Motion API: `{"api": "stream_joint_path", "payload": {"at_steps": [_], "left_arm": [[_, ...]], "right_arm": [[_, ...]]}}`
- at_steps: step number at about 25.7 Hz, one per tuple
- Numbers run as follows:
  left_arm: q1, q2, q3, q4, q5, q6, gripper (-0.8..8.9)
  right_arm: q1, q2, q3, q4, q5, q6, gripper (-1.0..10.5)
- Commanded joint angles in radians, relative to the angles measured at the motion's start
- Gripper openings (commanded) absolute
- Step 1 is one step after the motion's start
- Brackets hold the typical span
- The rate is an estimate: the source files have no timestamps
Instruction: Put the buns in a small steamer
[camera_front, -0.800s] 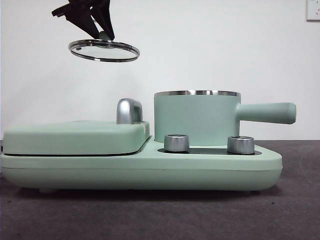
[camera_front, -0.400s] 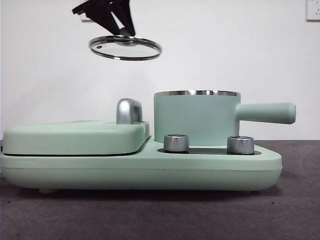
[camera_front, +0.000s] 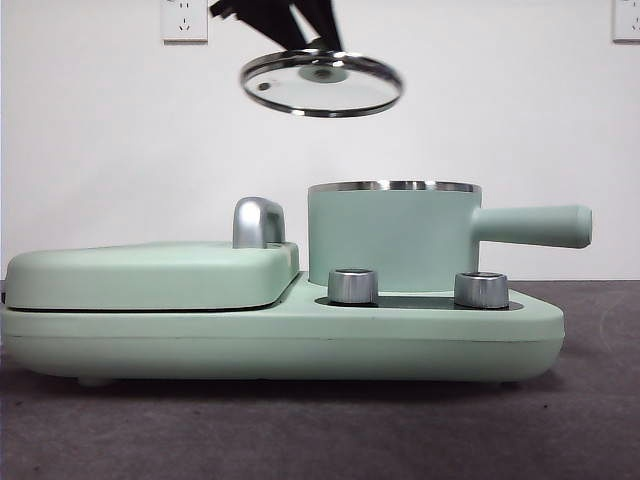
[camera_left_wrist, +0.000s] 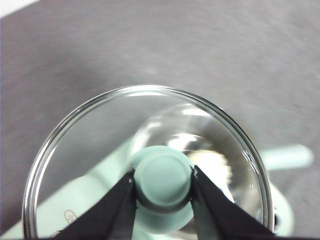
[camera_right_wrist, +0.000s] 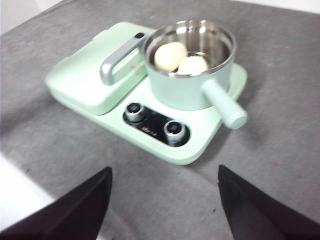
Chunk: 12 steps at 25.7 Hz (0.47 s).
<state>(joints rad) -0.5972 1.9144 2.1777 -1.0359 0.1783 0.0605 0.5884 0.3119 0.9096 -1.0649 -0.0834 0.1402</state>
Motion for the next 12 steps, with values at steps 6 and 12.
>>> {"api": "stream_joint_path", "payload": {"at_steps": [6, 12], "left_arm": [[-0.078, -0.01, 0.04, 0.01, 0.002, 0.003, 0.18], [-0.098, -0.01, 0.024, 0.014, 0.002, 0.003, 0.18]], "right_arm": [[0.007, 0.0, 0.005, 0.037, -0.022, 0.022, 4.6], [0.007, 0.0, 0.005, 0.037, -0.021, 0.036, 4.6]]}}
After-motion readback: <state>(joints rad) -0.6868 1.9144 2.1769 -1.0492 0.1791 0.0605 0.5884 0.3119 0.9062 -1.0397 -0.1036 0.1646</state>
